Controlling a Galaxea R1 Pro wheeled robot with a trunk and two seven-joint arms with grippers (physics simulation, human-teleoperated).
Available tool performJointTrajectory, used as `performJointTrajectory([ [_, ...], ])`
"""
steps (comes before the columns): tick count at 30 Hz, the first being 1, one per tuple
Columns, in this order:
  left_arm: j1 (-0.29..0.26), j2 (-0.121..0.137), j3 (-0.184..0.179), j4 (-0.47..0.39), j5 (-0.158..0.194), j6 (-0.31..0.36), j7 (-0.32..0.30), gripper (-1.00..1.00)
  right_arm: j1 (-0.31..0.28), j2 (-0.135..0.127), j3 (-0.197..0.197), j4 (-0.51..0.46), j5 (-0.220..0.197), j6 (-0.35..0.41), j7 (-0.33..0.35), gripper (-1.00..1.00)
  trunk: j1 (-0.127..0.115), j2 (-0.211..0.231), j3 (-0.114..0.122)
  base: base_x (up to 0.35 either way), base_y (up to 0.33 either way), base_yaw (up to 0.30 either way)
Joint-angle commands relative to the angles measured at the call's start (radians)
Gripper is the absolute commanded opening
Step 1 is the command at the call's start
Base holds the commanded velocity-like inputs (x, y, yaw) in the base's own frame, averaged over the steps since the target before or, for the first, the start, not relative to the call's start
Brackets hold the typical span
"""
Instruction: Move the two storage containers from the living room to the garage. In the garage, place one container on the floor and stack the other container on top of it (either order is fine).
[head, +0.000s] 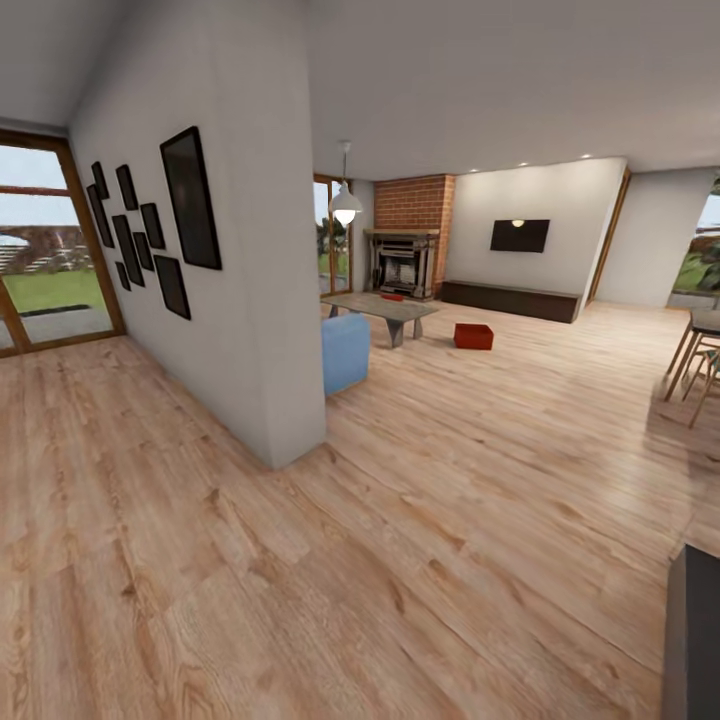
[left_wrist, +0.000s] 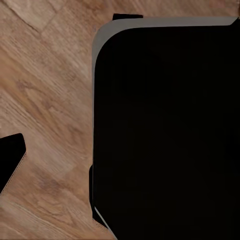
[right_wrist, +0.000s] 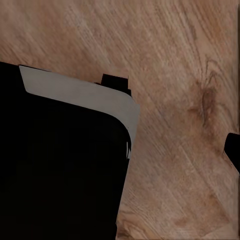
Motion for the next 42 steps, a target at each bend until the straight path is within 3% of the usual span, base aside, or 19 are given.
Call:
performJointTrajectory([
  [1,0.0,0.0,0.002,-0.001,0.002,-0.001,0.001,1.0,0.0,0.001,0.008,0.003,-0.01,-0.004,0.006,1.0,0.001,0.0,-0.001,0.32,0.0,0.0],
  [25,0.0,0.0,0.002,0.0,0.002,-0.001,0.001,1.0,0.0,0.001,0.009,0.003,-0.009,-0.004,0.006,1.0,0.001,0.0,-0.001,0.32,-0.001,0.0],
  [42,0.0,0.0,0.002,-0.001,0.002,-0.001,0.001,1.0,0.0,0.001,0.007,0.003,-0.011,-0.004,0.005,1.0,0.001,0.0,-0.001,0.32,-0.113,-0.011],
])
